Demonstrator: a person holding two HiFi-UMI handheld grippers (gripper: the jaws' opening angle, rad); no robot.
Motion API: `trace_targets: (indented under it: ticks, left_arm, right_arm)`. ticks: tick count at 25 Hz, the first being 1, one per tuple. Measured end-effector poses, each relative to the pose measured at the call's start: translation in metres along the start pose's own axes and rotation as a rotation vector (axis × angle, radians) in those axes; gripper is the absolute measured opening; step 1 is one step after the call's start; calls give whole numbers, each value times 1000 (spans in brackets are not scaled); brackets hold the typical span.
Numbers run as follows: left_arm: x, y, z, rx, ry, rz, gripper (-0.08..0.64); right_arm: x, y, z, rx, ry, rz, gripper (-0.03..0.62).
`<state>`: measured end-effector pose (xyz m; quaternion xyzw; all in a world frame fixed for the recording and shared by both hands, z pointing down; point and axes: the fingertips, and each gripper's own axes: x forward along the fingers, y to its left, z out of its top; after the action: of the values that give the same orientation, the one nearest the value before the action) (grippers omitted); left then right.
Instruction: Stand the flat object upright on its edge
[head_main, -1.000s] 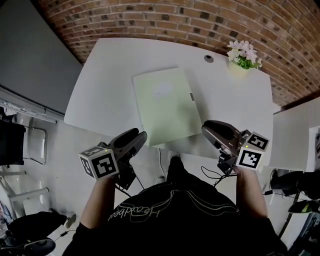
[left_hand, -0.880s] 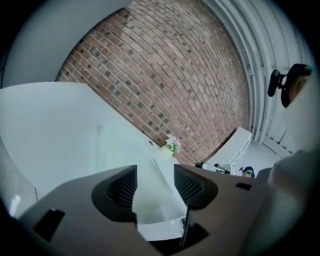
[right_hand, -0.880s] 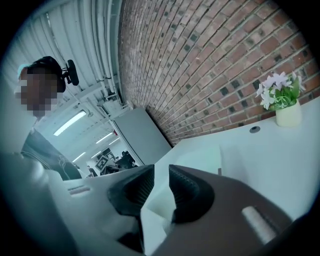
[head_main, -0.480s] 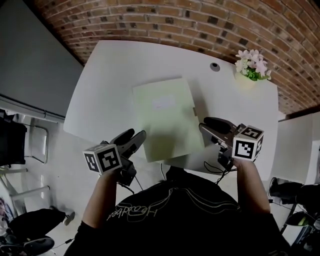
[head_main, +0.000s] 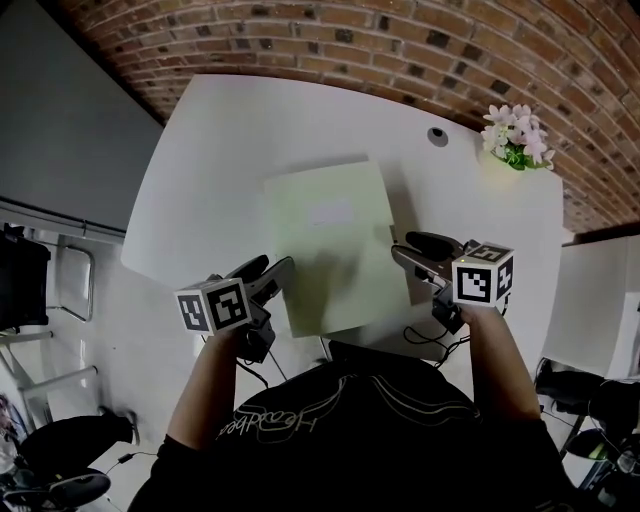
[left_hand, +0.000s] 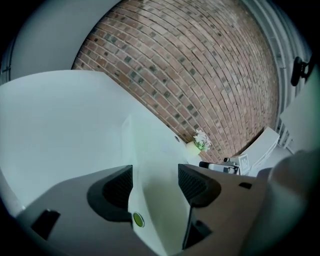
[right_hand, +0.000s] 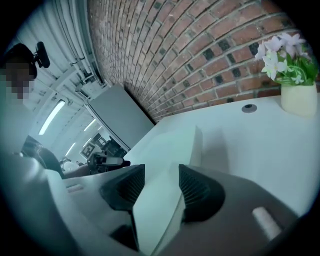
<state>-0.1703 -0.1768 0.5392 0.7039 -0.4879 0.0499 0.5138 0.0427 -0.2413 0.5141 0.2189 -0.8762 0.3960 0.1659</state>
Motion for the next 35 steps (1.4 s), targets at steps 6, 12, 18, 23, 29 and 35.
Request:
trace_targets:
  ticks: [6, 12, 18, 23, 29, 35]
  left_arm:
    - [16, 19, 1, -60, 3, 36, 265]
    - [26, 29, -6, -77, 27, 77, 264]
    - [30, 32, -4, -62, 27, 96, 259]
    - [33, 30, -4, -60, 50, 79, 225]
    - [33, 31, -5, -58, 73, 92, 219]
    - [34, 30, -2, -42, 83, 116, 210]
  right_arm:
    - [23, -26, -8, 31, 69, -55, 207]
    - [36, -44, -19, 82, 110, -74, 207]
    - [42, -49, -22, 87, 136, -93, 207]
    - [45, -49, -26, 108, 152, -83, 204]
    - [45, -48, -27, 102, 170, -96, 196]
    - [44, -47, -26, 74, 172, -135, 189]
